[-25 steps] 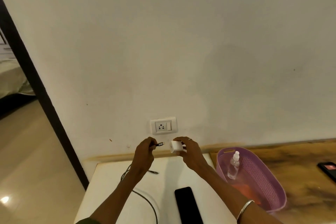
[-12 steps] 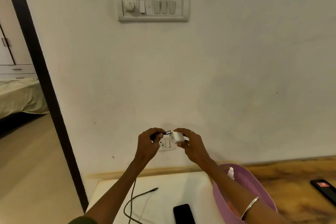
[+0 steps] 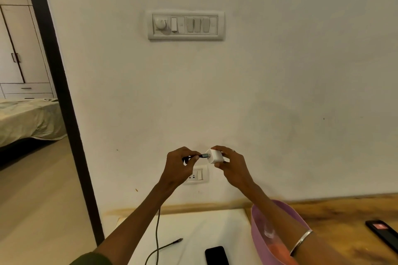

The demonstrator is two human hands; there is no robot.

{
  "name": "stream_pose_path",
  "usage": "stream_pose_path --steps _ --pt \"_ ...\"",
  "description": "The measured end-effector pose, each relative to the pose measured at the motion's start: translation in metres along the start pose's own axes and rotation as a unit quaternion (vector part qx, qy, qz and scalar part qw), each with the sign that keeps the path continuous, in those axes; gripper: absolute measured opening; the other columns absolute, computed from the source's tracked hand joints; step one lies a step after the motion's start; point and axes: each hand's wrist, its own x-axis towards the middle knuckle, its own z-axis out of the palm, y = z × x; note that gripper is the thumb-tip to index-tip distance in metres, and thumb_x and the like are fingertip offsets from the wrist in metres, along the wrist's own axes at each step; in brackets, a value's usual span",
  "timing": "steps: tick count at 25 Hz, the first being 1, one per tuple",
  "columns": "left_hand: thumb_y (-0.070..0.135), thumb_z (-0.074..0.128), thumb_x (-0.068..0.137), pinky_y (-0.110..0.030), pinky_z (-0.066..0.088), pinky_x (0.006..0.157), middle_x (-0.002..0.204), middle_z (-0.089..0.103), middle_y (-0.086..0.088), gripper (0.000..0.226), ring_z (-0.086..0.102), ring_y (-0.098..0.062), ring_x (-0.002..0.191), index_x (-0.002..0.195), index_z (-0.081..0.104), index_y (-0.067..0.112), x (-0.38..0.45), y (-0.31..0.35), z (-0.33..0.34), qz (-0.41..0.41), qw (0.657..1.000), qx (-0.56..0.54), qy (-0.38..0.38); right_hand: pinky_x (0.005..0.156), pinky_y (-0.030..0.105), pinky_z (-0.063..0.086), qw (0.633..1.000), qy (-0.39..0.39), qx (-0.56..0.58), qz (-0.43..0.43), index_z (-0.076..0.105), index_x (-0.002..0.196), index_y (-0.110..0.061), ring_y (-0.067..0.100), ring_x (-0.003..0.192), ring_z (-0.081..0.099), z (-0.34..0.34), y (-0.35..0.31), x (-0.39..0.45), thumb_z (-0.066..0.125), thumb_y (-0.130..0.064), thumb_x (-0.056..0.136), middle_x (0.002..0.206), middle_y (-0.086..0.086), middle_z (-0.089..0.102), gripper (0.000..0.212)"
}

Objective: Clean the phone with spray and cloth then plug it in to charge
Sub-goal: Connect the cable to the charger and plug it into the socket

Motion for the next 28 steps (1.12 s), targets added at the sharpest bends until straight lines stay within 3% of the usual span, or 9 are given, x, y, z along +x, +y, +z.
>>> stream_pose_path --steps 4,9,14,18,20,28 --pt "0.011 0.076 0.083 -0.01 0.038 0.061 0.074 0.07 0.004 0.011 0.055 -0.007 0.063 0.091 0.081 0.016 -0.003 -0.001 -0.005 -0.01 1.0 0.017 0.006 0.087 0.026 0.053 1.0 -0.006 -0.013 0.001 0.064 0.12 -0.017 0.017 0.111 0.058 0.003 -0.005 -0.002 0.068 0.012 0.078 0.12 -0.003 0.063 0.051" --pt "0.014 0.076 0.083 -0.009 0.037 0.06 0.07 0.062 0.012 0.011 0.051 -0.008 0.059 0.091 0.081 0.018 -0.003 0.0 -0.003 -0.007 0.999 0.038 0.002 0.078 0.011 0.047 1.0 -0.001 -0.024 0.008 0.064 0.119 -0.02 0.015 0.108 0.057 0.005 -0.003 -0.001 0.068 0.012 0.078 0.115 -0.008 0.06 0.052" --pt "0.013 0.074 0.084 -0.01 0.036 0.06 0.071 0.063 0.007 0.011 0.049 -0.002 0.057 0.092 0.08 0.015 0.0 -0.002 -0.006 0.035 0.997 0.07 -0.002 0.077 0.008 0.044 0.998 -0.007 -0.067 0.005 0.063 0.12 -0.024 0.012 0.104 0.056 0.009 0.002 0.005 0.07 0.007 0.079 0.118 -0.005 0.062 0.051" --pt "0.011 0.071 0.086 -0.013 0.034 0.061 0.076 0.067 -0.003 0.011 0.045 0.001 0.059 0.093 0.08 0.013 -0.003 -0.006 -0.005 0.064 0.993 0.102 -0.012 0.087 0.031 0.055 0.996 -0.024 -0.084 0.007 0.064 0.119 -0.024 0.016 0.105 0.056 0.013 0.007 0.004 0.069 0.008 0.078 0.119 -0.002 0.063 0.052" --pt "0.012 0.069 0.087 -0.014 0.033 0.063 0.077 0.066 -0.002 0.012 0.045 -0.002 0.062 0.093 0.08 0.013 -0.004 -0.007 -0.004 0.07 0.99 0.119 -0.018 0.088 0.035 0.056 0.995 -0.034 -0.093 0.002 0.064 0.118 -0.025 0.017 0.104 0.058 0.013 0.009 0.004 0.071 0.007 0.078 0.118 -0.002 0.063 0.052" --pt "0.014 0.064 0.091 -0.025 0.039 0.062 0.074 0.063 -0.004 0.016 0.051 -0.013 0.065 0.095 0.079 0.014 -0.002 -0.002 -0.001 0.058 0.989 0.132 -0.042 0.084 0.016 0.05 0.996 -0.032 -0.077 0.009 0.064 0.121 -0.019 0.018 0.105 0.063 0.012 0.013 0.006 0.071 0.006 0.079 0.119 -0.001 0.067 0.049"
